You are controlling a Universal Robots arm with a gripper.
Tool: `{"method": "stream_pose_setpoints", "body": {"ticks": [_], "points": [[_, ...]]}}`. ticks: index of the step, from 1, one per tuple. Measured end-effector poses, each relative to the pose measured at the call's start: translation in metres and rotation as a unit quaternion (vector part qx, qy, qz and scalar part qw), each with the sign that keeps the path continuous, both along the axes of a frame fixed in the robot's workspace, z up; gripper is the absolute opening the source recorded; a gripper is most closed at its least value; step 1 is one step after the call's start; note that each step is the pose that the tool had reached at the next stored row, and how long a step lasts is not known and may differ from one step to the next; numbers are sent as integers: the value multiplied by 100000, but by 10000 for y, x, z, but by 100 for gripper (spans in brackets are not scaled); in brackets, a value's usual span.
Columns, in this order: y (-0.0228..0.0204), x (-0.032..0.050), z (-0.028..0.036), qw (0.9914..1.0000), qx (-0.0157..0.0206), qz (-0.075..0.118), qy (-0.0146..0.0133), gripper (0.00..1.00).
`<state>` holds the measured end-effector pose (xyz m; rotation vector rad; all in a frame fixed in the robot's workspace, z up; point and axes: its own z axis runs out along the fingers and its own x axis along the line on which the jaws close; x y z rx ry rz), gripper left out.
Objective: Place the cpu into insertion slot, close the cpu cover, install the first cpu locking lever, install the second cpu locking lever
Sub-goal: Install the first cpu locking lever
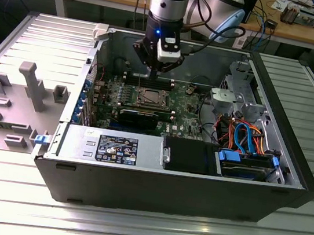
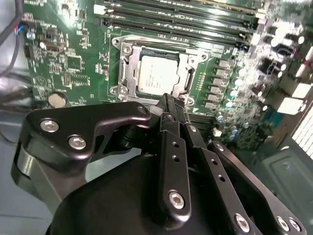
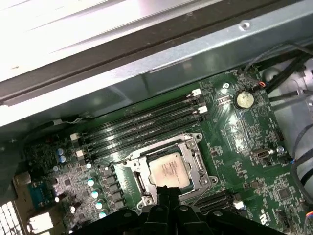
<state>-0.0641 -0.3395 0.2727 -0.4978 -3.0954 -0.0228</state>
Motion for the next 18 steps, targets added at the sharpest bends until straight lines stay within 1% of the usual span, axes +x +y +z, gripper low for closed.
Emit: {"method": "stream_pose_setpoints", "body": {"ticks": [1,2,3,4,5,7,8,9,10,12,13,14,18], "points": [[0,0,-1,99994,6,1065,-118,11],[1,0,-2,99986,14,1639,-252,11],[1,0,-2,99978,8,2039,-480,11],[0,-1,-3,99970,-6,2309,-772,11],[0,-2,-4,99956,-20,2588,-1419,11],[0,-6,-6,99932,-42,2818,-2383,11],[0,-7,-7,99917,-40,3068,-2686,11],[1,-6,-9,99899,-22,3541,-2777,11],[1,-7,-11,99864,4,4397,-2786,11],[0,-7,-15,99770,46,6181,-2784,11],[0,-7,-15,99706,63,7149,-2771,11],[0,-7,-16,99668,76,7655,-2776,11],[0,-7,-16,99662,89,7728,-2783,11]]}}
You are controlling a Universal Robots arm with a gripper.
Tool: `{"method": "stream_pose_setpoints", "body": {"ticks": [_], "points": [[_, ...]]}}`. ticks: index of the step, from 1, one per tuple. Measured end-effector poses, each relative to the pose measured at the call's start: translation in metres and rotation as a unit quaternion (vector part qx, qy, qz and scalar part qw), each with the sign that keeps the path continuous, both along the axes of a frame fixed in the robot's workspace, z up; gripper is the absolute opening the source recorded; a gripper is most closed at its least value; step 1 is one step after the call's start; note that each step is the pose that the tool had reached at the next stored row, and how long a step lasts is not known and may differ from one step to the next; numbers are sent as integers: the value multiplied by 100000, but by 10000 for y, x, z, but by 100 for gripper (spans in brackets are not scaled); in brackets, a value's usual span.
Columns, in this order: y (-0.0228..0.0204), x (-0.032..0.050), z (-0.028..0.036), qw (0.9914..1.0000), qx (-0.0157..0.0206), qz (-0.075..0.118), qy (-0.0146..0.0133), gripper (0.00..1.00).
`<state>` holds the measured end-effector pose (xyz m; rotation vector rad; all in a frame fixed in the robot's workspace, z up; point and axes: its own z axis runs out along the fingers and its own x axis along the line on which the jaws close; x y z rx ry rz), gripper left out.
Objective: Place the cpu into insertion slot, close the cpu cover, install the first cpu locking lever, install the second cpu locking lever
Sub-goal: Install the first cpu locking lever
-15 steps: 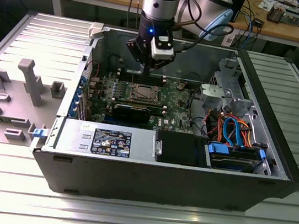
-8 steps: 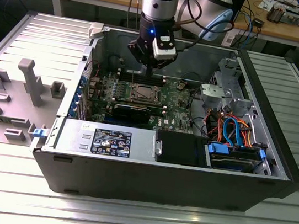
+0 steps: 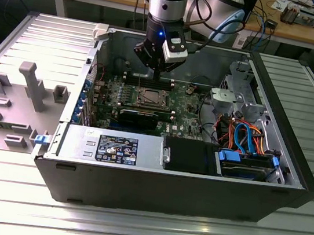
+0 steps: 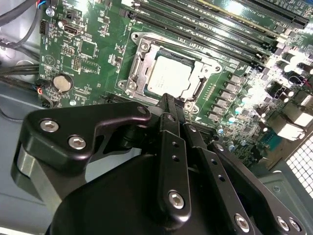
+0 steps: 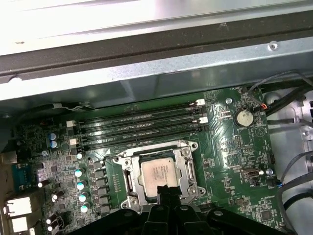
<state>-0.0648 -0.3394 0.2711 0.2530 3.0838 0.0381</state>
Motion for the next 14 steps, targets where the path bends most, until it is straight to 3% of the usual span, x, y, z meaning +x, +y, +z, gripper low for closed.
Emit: {"method": "stream_pose_setpoints", "body": {"ticks": [6,8,9,14], "points": [[-1,-18,0,100000,3,31,-1,11],[-4,-159,-1,100000,0,36,0,11],[-6,-181,-1,100000,-4,57,4,11],[-6,-182,-1,99999,-1,461,0,11]]}}
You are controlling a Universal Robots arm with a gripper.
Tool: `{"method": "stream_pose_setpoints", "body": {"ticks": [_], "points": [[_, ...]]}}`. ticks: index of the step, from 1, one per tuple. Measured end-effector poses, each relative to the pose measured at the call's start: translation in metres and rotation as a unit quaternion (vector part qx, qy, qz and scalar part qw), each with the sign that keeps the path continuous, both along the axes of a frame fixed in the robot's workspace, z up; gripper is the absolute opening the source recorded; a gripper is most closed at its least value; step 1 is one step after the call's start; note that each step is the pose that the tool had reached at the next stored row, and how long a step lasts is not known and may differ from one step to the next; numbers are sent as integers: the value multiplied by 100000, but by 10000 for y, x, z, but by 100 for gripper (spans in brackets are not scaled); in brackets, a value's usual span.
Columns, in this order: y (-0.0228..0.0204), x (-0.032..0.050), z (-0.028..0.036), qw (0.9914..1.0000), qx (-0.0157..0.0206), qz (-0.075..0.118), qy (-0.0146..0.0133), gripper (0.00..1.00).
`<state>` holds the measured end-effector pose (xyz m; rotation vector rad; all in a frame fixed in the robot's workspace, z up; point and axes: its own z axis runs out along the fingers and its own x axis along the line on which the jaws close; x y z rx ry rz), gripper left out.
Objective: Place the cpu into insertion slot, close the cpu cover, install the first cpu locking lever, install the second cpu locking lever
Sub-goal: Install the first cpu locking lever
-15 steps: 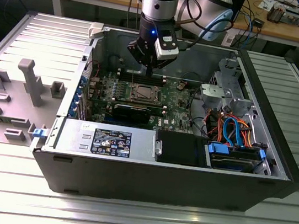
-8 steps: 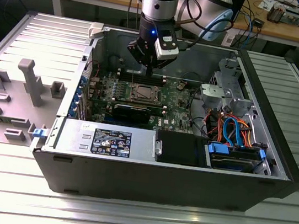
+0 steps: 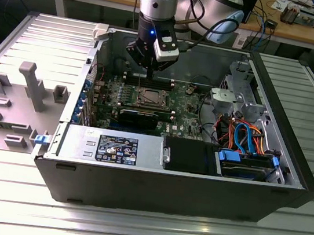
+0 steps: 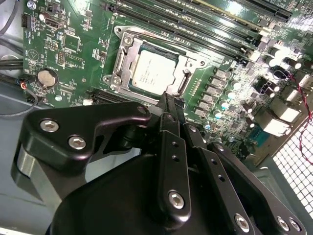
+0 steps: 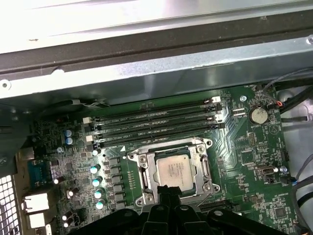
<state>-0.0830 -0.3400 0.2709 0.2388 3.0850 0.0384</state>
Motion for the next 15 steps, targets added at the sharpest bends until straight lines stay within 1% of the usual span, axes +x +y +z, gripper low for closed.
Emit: {"method": "stream_pose_setpoints", "body": {"ticks": [1,2,3,4,6,8,10,15], "points": [[-1,0,0,99998,7,634,-1,11],[-1,0,0,99986,8,1661,-1,11],[-1,0,-2,99952,13,3104,-5,11],[-1,0,-5,99825,8,5907,-2,11],[-1,0,-6,99645,9,8416,-1,11],[-1,0,-6,99540,6,9585,-4,11],[-1,0,-6,99487,8,10118,-4,11],[-1,0,-6,99482,11,10161,-3,11]]}}
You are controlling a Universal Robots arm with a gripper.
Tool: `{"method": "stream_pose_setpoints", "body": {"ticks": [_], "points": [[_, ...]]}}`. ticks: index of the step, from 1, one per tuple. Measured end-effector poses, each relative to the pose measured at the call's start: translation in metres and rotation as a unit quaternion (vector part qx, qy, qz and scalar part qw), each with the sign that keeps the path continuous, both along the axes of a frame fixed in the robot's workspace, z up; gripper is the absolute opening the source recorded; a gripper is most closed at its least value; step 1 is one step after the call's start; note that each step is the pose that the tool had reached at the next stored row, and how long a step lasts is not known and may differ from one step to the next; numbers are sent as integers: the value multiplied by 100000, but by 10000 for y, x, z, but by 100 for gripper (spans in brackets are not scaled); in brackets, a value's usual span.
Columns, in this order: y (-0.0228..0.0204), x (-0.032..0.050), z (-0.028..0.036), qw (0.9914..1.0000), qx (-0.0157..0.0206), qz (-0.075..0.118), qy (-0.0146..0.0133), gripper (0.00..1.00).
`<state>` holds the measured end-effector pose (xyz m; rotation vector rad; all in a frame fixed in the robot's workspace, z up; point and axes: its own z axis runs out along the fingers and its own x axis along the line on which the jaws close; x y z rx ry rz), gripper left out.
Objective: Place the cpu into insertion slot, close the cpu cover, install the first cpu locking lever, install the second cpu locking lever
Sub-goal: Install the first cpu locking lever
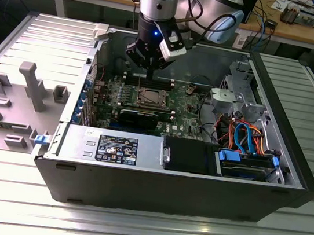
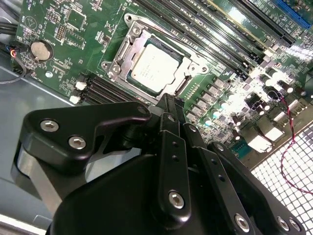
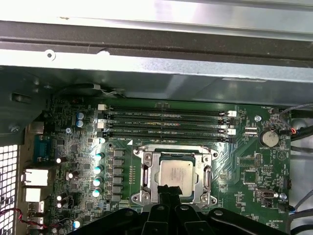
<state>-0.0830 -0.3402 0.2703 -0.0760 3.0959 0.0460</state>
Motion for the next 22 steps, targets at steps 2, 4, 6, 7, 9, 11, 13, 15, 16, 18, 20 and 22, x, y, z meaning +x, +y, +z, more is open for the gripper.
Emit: {"method": "stream_pose_setpoints", "body": {"ticks": [2,4,6,7,9,11,13,15,16,18,20,22], "points": [[0,0,0,100000,1,6,-1,11],[0,0,0,100000,-2,3,-1,11],[0,0,0,100000,-1,4,-3,11],[0,0,0,100000,-2,5,-1,11],[-2,-5,1,100000,4,23,5,11],[-8,-39,0,100000,78,142,0,11],[-8,-56,0,100000,82,208,-4,11],[-8,-90,0,100000,82,217,-5,11],[-8,-117,0,100000,82,212,1,11],[-8,-210,0,100000,87,217,0,11],[-8,-270,-3,100000,94,208,-6,11],[-7,-281,-4,100000,106,210,-4,11]]}}
